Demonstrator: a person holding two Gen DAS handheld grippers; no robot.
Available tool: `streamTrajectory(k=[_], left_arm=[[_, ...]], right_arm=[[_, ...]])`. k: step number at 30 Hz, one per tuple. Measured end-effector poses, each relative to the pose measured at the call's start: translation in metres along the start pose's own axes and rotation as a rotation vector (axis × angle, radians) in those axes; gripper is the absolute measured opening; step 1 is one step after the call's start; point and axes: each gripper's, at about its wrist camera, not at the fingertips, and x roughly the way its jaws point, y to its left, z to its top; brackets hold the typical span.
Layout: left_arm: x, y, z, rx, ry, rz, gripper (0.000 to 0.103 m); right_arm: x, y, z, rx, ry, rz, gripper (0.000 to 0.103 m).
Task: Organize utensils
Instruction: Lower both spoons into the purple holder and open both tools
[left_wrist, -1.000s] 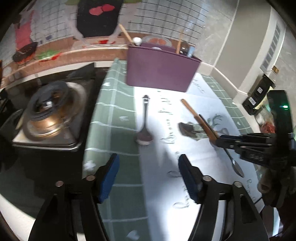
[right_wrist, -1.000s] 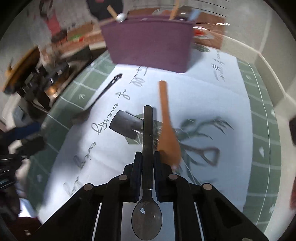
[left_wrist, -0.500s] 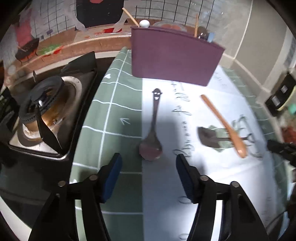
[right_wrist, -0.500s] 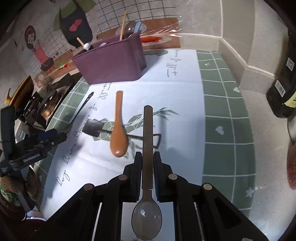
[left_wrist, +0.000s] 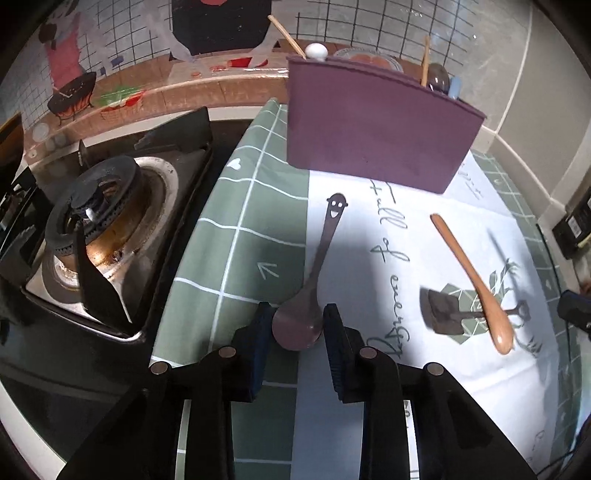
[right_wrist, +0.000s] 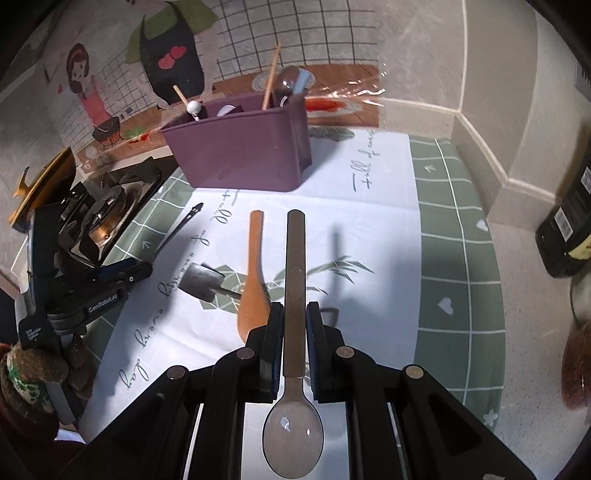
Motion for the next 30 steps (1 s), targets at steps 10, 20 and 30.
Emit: streamTrajectory(k=[10,20,30], left_arm=[[-0.081,0.008,0.021,0.067,-0.187,-0.019,0.029],[-0.131,0.016,0.04,0.107,-0.236,-0.092,0.029],[-0.198,0.018,0.119,0.113,-0.367,-0.199,0.029]], right_arm=[[-0.006,0.0,0.001,0.042,-0.01,0.043,0.011],[-0.033,0.006,0.02,0.068,-0.113,0.113,0.011],[-0.099,0.032,0.103,-0.016,-0.409,0.094,0.011]])
